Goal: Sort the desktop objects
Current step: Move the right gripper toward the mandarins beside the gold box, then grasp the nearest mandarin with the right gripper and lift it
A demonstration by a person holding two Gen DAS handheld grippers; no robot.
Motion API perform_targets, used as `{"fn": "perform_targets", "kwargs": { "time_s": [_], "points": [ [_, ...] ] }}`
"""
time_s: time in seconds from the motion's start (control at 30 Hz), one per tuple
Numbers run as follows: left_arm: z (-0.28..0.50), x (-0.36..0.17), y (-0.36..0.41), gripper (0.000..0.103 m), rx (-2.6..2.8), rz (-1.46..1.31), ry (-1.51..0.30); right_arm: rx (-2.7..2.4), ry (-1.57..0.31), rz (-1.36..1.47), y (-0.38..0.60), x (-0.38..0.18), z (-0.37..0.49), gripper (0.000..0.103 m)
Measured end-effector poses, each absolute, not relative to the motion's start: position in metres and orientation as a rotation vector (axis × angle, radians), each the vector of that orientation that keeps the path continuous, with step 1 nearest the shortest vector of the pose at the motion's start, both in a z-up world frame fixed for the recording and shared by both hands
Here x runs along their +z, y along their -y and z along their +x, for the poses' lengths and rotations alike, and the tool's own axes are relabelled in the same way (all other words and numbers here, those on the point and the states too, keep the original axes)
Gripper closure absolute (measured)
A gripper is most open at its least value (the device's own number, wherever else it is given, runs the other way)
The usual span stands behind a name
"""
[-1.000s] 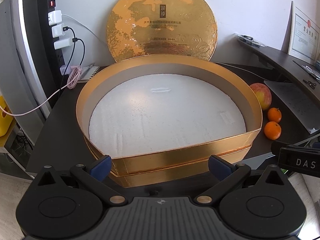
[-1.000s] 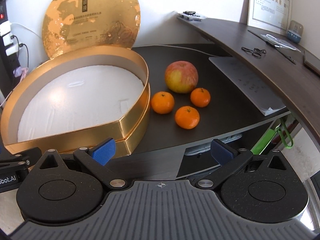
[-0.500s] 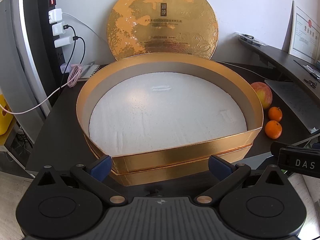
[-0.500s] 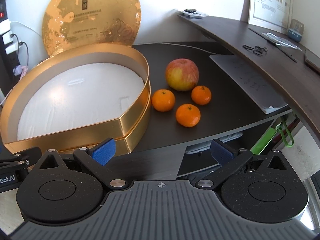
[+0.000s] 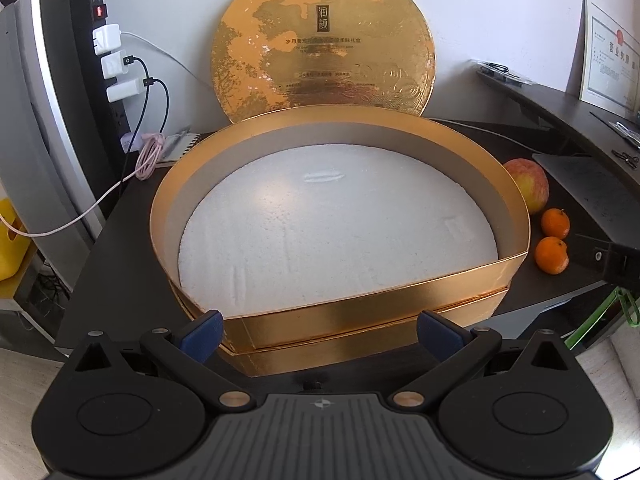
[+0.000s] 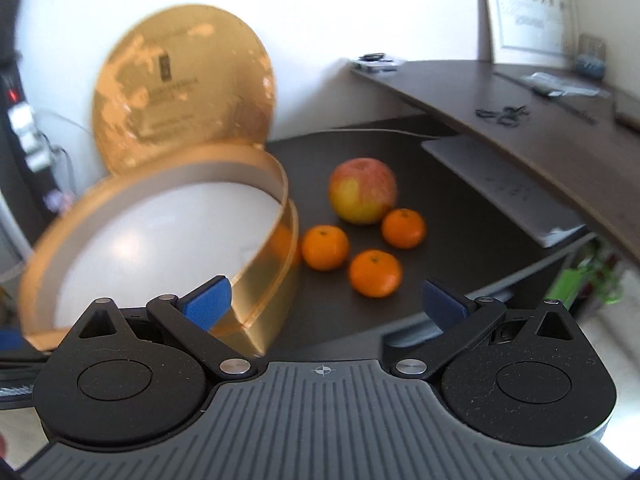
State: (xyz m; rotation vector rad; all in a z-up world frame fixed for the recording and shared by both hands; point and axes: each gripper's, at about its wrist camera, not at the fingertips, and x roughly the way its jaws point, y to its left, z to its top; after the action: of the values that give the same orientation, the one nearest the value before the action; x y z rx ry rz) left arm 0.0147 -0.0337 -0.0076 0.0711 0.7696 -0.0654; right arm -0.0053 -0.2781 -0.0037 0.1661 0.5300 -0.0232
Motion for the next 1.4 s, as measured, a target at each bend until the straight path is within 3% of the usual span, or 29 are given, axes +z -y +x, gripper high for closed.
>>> {"fn": "perform_targets", "kwargs": {
  "time_s": [0.6,1.3,1.37,1.4],
  "points": [
    [0.032,-0.004,0.052,0.000,-0.113,0.092,-0.720,-0.109,-0.600,0.037,0.298,-0.029,0.033,0.001],
    [0.048,-0.007,0.054,0.000,-0.086,0.103,-0.739,-0.075,-0.757,0.034,0.311,-0.082,0.092,0.035],
    [0.047,-0.007,0.052,0.000,-0.088,0.099,-0.741,-0.060,-0.759,0.038,0.310,-0.083,0.093,0.056],
    [0.047,-0.008,0.051,0.000,-0.088,0.096,-0.742,-0.053,-0.758,0.050,0.311,-0.083,0.093,0.056]
  ]
}}
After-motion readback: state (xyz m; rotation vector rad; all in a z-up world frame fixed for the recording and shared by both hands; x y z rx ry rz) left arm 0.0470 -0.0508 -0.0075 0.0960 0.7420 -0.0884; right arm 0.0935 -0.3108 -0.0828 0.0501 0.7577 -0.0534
